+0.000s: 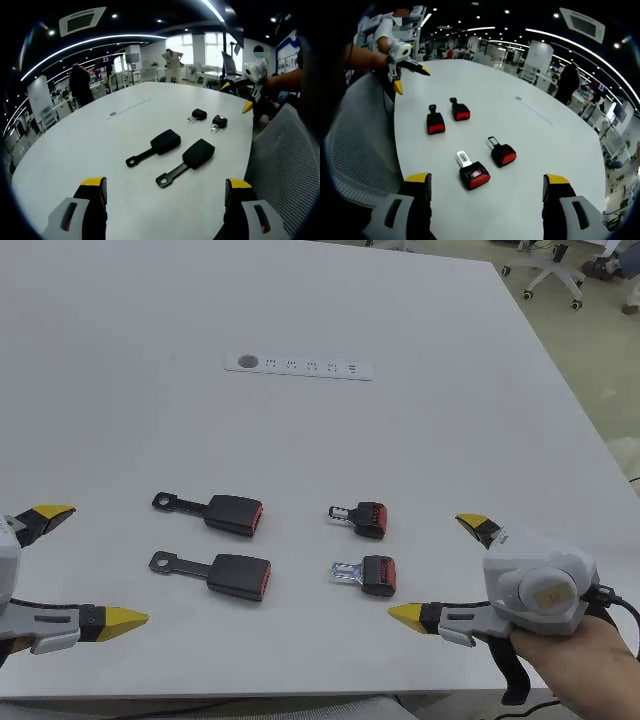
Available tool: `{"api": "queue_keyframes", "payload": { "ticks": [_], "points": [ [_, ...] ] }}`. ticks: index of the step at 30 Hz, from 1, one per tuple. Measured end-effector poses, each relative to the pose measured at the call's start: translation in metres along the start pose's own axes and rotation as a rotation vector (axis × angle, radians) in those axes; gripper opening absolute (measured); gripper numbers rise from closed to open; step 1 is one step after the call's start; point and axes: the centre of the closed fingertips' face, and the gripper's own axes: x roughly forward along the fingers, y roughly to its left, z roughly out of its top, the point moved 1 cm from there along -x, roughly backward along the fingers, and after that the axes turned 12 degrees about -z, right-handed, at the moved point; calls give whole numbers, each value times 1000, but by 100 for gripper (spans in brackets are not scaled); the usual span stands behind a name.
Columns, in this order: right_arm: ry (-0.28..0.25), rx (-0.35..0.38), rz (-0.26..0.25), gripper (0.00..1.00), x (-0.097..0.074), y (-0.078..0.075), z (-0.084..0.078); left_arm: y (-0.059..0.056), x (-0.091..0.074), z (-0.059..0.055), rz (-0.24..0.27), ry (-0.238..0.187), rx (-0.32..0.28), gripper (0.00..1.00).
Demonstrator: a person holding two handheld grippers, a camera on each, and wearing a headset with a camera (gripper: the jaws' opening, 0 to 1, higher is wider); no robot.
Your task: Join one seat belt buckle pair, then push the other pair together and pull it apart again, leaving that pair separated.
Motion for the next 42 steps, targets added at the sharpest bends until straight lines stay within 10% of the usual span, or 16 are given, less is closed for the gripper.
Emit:
{"api": "queue_keyframes", "payload": {
  "ticks": [27, 42],
  "points": [
    [33, -37, 11, 89, -3, 11, -12, 3, 0, -3, 14, -5, -4, 99],
    [16, -25, 38, 91, 3, 21, 8, 2, 2, -6, 5, 2, -5, 99]
  ]
}}
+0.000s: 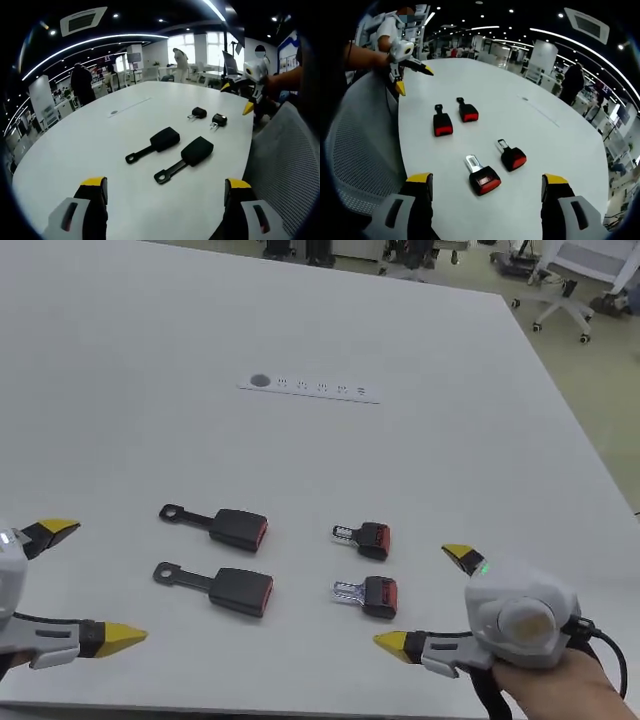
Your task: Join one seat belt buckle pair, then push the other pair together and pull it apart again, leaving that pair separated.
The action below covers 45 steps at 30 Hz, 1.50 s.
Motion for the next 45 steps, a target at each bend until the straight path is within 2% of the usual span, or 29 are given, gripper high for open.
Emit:
{"api": "queue_keyframes", "payload": {
  "ticks": [6, 20, 34, 37, 41, 45],
  "points": [
    [-6, 2, 15, 96, 2, -1, -1, -1, 1, 0, -3, -2, -5, 100],
    [-24, 50, 22, 99, -2, -2, 0, -5, 2, 2, -7, 3, -3, 100],
    [-50, 70, 24, 99, -2, -1, 6, -1, 2, 2, -4, -9, 0, 100],
    [-52, 66, 24, 99, -2, 0, 7, 0, 2, 0, -9, -6, 16, 100],
    [-51, 65, 23, 99, -2, 0, 6, 0, 0, 7, -2, -27, 31, 100],
    [-38, 40, 25, 98, -2, 1, 4, -3, -1, 9, 3, -25, 16, 100]
  ]
}}
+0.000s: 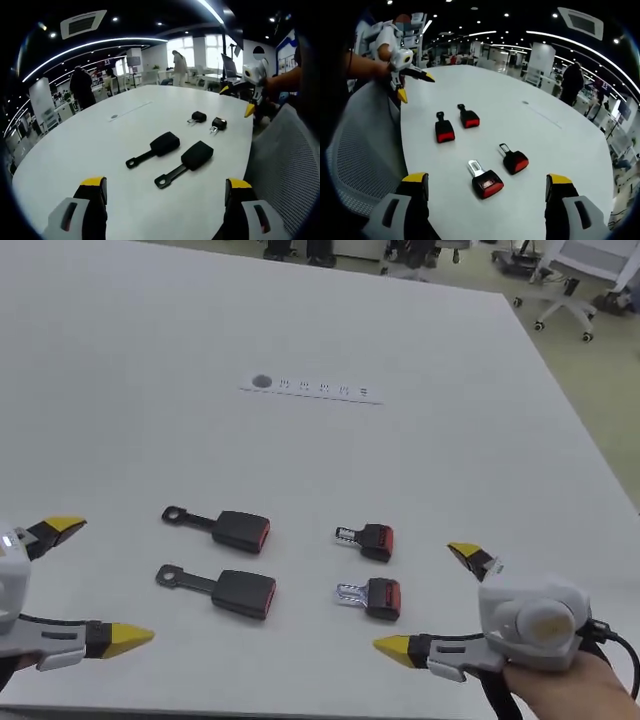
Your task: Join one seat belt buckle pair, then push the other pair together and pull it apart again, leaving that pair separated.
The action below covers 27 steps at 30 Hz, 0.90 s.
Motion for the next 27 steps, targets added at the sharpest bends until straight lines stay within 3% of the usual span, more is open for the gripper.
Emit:
{"api": "queue_keyframes", "payload": {
  "ticks": [6, 10, 12, 13, 15, 27],
  "points": [
    [-5, -7, 3, 97, -1, 2, 3, -2, 0, -1, 3, 33, 29, 99],
    [-4, -20, 5, 95, 0, 2, 2, -3, 3, -5, -16, 41, 9, 100],
    [-5, -40, 8, 93, 0, 0, 1, -5, 5, -9, -28, 67, 19, 100],
    [-15, -98, 15, 91, 0, -1, 1, -6, 6, -12, -38, 88, 25, 99],
    [-6, -89, 18, 88, 0, 1, 0, -7, 7, -13, -49, 115, 30, 97],
    [19, -99, 49, 75, 8, 2, -4, -13, 23, -1, -108, 203, 111, 83]
  ]
}}
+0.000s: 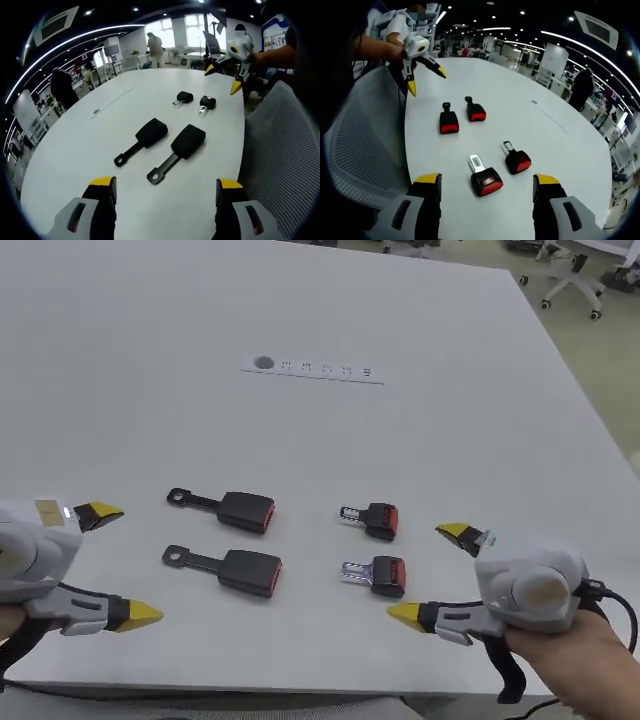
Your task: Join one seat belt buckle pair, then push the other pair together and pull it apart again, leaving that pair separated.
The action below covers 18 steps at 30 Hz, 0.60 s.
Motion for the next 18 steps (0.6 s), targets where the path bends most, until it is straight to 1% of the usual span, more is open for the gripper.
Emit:
{"api": "queue_keyframes", "payload": {
  "ticks": [1, 3, 5, 7, 11, 12, 14, 16, 18],
  "points": [
    [0, 1, 0, 74, 2, -1, -1, 2, 1, -1, 0, 15, 15, 82],
    [3, 1, 4, 73, 3, -1, -1, 1, 4, 0, -23, 23, 19, 79],
    [10, 10, 18, 72, 5, -1, -3, 1, 8, 2, -36, 35, 32, 78],
    [23, 19, 23, 72, 7, -3, -5, 0, 13, 4, -59, 51, 51, 75],
    [39, 8, 38, 71, 14, -7, -12, -4, 24, 11, -89, 69, 86, 69],
    [48, 10, 45, 71, 12, -6, -11, -5, 26, 13, -97, 72, 87, 67],
    [67, 0, 59, 69, 14, -4, -14, -6, 32, 17, -113, 78, 100, 62],
    [77, -10, 72, 67, 17, -3, -17, -5, 37, 18, -126, 83, 105, 62],
    [85, -24, 83, 64, 21, -3, -20, -7, 44, 20, -151, 95, 122, 60]
  ]
}}
